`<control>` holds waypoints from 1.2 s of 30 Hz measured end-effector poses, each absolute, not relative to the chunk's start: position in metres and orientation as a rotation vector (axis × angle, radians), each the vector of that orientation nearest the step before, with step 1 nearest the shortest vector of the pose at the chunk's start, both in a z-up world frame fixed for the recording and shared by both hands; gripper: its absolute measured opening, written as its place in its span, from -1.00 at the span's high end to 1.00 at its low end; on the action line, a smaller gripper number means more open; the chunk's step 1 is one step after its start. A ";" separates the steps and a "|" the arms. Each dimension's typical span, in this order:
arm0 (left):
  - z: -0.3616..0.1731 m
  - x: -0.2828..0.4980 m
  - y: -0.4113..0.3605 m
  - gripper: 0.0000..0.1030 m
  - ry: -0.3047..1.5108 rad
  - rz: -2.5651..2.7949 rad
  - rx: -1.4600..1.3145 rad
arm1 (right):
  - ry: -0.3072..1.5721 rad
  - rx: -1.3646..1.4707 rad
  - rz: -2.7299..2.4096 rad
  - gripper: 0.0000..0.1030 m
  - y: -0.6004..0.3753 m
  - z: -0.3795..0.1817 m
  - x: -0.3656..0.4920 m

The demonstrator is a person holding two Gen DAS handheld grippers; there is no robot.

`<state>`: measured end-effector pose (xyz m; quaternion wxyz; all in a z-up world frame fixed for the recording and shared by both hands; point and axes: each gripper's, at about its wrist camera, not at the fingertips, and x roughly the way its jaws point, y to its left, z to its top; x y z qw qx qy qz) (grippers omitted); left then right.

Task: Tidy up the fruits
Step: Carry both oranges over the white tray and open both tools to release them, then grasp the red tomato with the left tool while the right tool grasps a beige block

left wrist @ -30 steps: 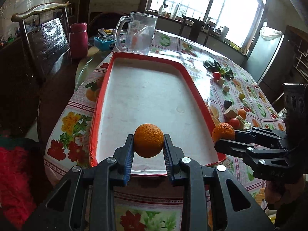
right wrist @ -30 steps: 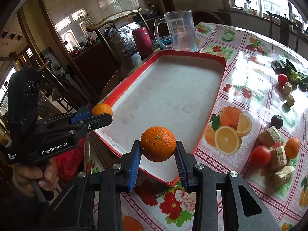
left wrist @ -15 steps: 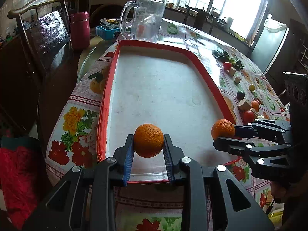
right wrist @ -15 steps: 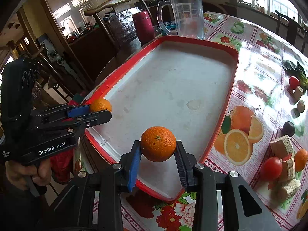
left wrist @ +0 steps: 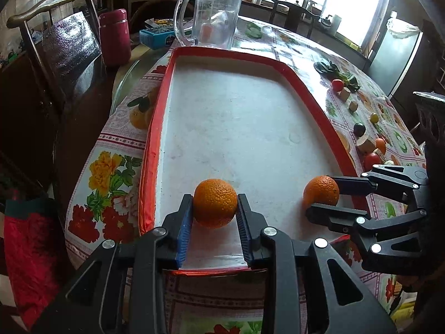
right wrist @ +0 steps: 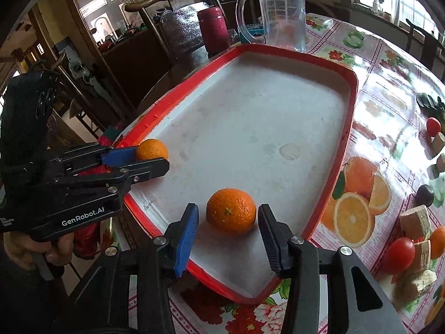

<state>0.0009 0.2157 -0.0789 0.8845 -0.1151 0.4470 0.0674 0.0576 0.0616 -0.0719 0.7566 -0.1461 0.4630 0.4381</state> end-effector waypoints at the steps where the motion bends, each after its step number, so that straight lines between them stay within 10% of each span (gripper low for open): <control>1: -0.079 0.001 0.215 0.40 0.931 0.143 -0.235 | 1.005 -0.312 0.954 -0.01 0.059 -0.071 0.057; 6: -0.075 -0.003 0.212 0.06 0.920 0.158 -0.229 | 0.990 -0.264 0.959 -0.01 0.042 -0.062 0.053; 36: -0.036 -0.005 0.131 -0.02 0.860 0.049 -0.185 | 0.948 0.002 0.689 -0.01 -0.159 -0.055 0.050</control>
